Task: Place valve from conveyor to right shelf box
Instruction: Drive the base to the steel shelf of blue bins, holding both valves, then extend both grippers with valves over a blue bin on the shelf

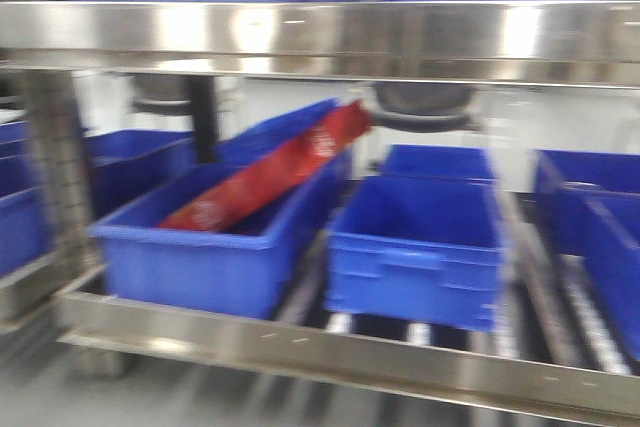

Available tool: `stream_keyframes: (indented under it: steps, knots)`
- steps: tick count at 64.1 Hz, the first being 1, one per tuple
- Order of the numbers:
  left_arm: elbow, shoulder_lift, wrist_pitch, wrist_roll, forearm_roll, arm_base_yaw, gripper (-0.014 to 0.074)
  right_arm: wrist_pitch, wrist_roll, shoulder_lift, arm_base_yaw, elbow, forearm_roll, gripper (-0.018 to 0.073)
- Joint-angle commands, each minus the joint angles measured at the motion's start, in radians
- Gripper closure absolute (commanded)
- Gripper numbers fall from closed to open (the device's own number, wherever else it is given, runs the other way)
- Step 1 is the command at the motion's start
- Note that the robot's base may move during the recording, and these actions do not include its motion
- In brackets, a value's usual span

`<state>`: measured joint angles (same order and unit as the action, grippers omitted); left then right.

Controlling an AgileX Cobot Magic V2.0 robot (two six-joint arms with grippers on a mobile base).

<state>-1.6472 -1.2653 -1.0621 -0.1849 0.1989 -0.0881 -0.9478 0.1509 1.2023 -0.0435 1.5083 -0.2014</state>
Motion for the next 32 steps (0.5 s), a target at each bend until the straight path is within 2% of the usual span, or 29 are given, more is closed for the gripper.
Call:
stream_keyframes:
  steps: [1, 32]
  knots:
    - [-0.013, 0.010, 0.041, 0.005, 0.018, 0.005, 0.0708, 0.065, 0.006, -0.014, -0.001, 0.016, 0.003, 0.0721]
    - [-0.013, 0.010, 0.041, 0.005, 0.018, 0.005, 0.0708, 0.065, 0.006, -0.014, -0.001, 0.016, 0.003, 0.0721]
